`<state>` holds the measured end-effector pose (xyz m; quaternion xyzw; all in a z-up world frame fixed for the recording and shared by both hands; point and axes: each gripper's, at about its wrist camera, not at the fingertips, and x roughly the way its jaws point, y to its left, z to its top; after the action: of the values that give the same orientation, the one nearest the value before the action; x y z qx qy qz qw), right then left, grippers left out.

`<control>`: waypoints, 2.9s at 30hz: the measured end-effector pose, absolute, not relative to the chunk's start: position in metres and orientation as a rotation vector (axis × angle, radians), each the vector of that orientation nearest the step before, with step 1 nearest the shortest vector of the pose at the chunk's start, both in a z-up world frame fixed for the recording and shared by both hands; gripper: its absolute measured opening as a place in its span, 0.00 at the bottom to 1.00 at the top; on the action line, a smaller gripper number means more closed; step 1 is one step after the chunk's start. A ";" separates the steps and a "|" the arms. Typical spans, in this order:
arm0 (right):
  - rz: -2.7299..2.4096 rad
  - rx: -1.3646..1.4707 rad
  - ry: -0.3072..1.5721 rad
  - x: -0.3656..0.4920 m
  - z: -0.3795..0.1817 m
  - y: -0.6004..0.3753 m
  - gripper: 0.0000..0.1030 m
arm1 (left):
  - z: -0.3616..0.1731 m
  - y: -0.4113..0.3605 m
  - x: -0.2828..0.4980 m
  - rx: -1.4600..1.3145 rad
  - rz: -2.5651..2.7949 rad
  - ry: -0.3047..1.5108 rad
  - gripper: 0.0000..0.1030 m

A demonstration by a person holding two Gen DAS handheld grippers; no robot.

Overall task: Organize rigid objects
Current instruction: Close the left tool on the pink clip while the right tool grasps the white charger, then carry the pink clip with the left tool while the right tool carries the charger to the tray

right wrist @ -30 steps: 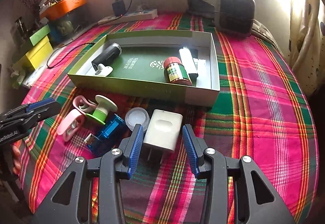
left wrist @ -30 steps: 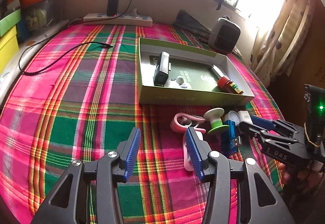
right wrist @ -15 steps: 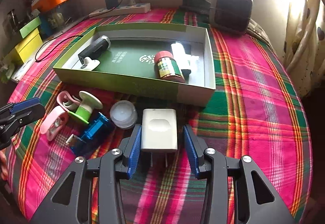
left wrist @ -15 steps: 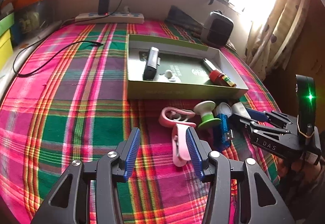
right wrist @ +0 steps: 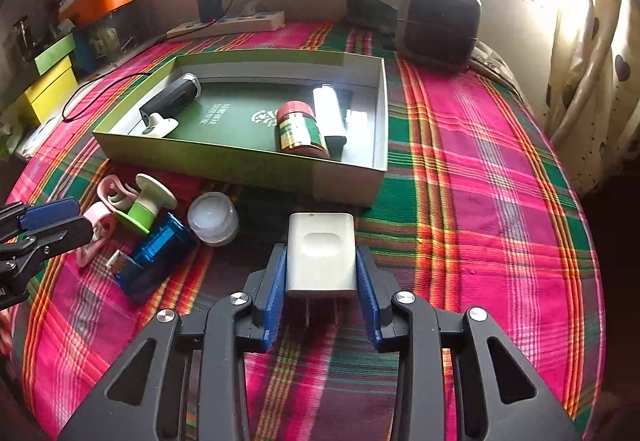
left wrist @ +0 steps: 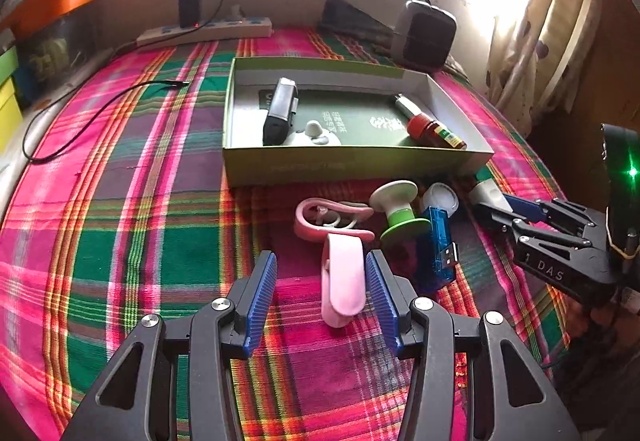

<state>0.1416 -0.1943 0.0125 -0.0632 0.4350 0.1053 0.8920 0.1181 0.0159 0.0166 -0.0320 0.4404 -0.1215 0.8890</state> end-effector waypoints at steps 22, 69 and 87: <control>0.250 -0.081 0.895 0.141 0.011 -0.205 0.34 | 0.010 0.001 0.124 0.018 -0.191 0.912 0.44; 0.270 -0.072 0.875 0.138 0.019 -0.203 0.34 | 0.023 0.015 0.124 -0.034 -0.201 0.867 0.17; 0.298 -0.089 0.812 0.142 0.050 -0.196 0.34 | 0.060 0.018 0.144 -0.064 -0.246 0.797 0.17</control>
<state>0.1417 -0.1958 0.0497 -0.0433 0.3935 0.1442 0.9069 0.1440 0.0176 0.0596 -0.0311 0.3871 -0.1196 0.9137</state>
